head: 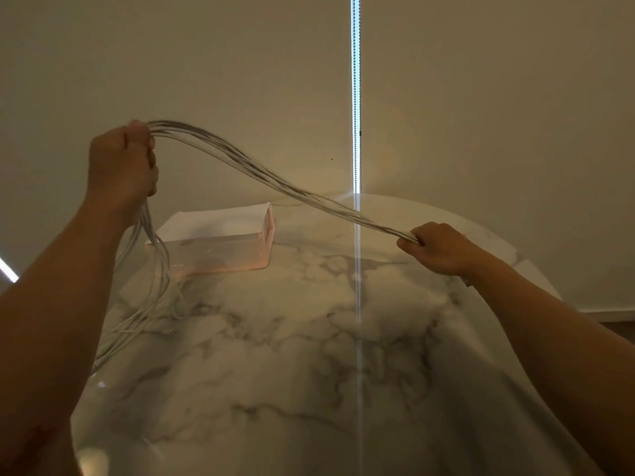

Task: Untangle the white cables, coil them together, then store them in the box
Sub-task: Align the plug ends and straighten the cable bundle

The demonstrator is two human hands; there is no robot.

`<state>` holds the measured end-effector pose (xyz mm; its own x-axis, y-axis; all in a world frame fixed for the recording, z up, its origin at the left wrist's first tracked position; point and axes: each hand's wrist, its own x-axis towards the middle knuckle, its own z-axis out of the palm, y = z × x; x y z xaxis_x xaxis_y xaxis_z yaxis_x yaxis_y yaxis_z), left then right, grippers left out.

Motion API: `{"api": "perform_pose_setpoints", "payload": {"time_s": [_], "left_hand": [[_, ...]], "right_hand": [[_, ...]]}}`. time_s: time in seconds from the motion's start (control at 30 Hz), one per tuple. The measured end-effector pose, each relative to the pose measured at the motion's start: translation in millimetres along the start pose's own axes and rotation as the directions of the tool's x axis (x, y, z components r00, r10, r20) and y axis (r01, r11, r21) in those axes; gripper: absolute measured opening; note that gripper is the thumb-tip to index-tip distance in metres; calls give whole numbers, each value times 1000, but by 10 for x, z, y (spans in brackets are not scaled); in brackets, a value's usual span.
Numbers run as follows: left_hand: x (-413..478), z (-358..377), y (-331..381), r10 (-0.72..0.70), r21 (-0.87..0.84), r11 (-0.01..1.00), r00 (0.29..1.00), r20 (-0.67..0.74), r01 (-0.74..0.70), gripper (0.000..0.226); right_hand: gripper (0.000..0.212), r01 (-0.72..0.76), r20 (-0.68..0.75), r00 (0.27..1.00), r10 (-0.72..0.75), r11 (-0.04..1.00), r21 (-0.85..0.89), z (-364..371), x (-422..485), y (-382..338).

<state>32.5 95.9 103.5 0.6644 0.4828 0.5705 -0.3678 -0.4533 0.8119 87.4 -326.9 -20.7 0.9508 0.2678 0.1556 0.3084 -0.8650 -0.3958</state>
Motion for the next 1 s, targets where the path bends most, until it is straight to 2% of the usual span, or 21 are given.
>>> {"api": "perform_pose_setpoints", "payload": {"time_s": [0.03,0.13,0.2,0.27,0.3,0.37,0.4,0.47,0.53,0.57,0.63,0.7,0.77,0.8,0.83,0.93,1.0], "left_hand": [[-30,24,-3,33,43,998,999,34,-34,41],[-174,131,23,156,204,962,978,142,-183,35],[-303,222,69,256,291,904,942,218,-313,33],[-422,317,123,322,318,855,900,294,-410,31],[-469,362,144,333,323,840,884,328,-437,31],[-554,442,169,334,319,822,853,400,-472,30],[-594,482,174,334,315,812,834,440,-491,30],[-683,563,187,324,316,782,784,530,-537,29],[-763,622,191,291,311,765,734,614,-564,28],[-792,632,191,273,303,768,716,643,-564,28],[-829,619,186,256,283,774,688,678,-567,28],[-842,563,169,271,243,779,659,701,-579,27],[-854,501,158,274,214,789,642,716,-576,28],[-866,480,155,277,206,791,638,718,-576,28],[-873,470,139,284,196,794,637,716,-575,29],[-953,452,81,278,206,810,669,690,-549,31],[-1040,446,40,262,243,810,701,664,-533,32]], "right_hand": [[44,-25,4,1000,25,993,-113,30,23,48],[34,-153,47,984,172,950,-274,42,26,152],[34,-223,-18,972,236,890,-397,3,8,181],[52,-238,-58,968,242,828,-508,-30,31,200],[74,-212,-30,973,230,827,-521,-49,49,160],[114,-50,65,994,82,916,-398,-116,73,-85],[122,59,86,996,-36,956,-288,-165,66,-265],[128,246,66,968,-242,968,-58,-284,5,-704],[121,344,41,935,-354,927,146,-348,-28,-1128],[109,377,34,919,-393,900,219,-334,-7,-1277],[68,452,20,881,-473,853,262,-264,10,-1502],[31,455,-7,870,-494,795,401,-148,24,-1550],[26,391,-12,887,-462,737,552,-114,-12,-1530],[27,382,-20,892,-452,729,569,-111,-20,-1523],[26,403,-42,890,-454,740,538,-114,-27,-1526],[25,536,-123,844,-522,811,236,-106,-38,-1587],[25,567,-125,822,-556,819,88,-66,-61,-1588]]}}
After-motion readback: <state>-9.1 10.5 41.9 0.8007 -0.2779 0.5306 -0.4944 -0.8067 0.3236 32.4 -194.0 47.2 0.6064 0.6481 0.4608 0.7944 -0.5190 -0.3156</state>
